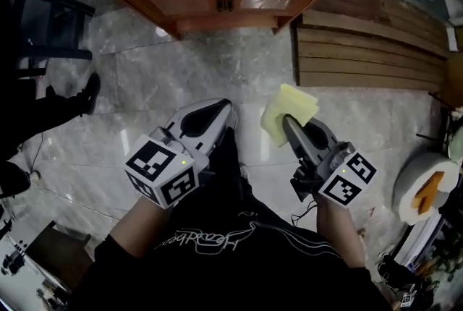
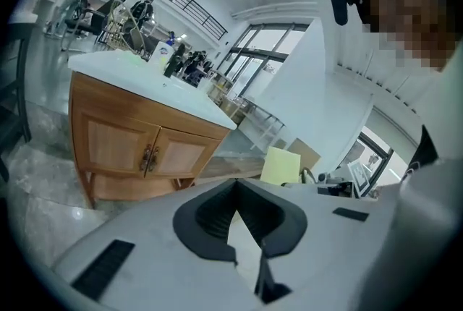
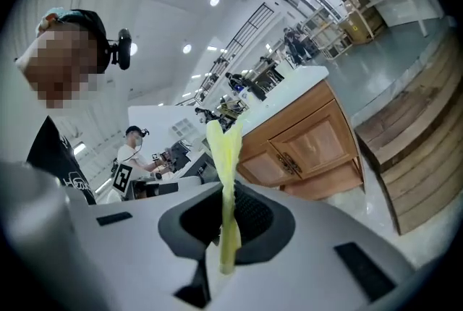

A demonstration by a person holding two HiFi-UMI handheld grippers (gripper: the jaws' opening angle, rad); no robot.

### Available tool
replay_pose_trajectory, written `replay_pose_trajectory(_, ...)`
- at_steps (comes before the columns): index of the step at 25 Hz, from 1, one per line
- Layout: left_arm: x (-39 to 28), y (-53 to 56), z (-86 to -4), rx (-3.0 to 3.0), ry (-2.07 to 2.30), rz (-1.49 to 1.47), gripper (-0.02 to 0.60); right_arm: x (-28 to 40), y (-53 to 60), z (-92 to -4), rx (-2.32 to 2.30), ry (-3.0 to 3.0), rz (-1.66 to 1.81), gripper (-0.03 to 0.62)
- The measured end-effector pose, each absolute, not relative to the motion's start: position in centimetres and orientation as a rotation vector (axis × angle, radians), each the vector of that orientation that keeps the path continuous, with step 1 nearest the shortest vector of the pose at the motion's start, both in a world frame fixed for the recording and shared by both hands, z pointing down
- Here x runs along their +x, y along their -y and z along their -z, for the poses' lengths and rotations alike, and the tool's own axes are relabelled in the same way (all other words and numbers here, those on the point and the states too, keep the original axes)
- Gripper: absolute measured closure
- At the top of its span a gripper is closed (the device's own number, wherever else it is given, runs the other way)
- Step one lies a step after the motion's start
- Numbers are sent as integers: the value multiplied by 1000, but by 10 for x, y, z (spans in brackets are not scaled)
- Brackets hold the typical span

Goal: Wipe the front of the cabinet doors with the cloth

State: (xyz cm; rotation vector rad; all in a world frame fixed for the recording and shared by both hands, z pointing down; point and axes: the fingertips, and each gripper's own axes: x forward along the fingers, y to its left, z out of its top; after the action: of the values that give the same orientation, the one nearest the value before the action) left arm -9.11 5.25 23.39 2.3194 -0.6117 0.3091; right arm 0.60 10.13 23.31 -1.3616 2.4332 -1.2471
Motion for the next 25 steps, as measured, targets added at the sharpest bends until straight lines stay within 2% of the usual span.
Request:
replay_pose_trajectory(9, -83, 62, -309, 2307, 600, -323, 575, 0, 10, -307, -1493, -2457, 1229, 553)
replay_pose_trajectory(15, -79, 94, -346, 2332, 636, -309, 575, 0, 56, -337, -1600, -2624, 1000, 553)
replay_pose_trajectory(25, -98, 102, -397, 2283, 739, -368, 575, -10, 117, -363, -1540, -2614, 856, 553)
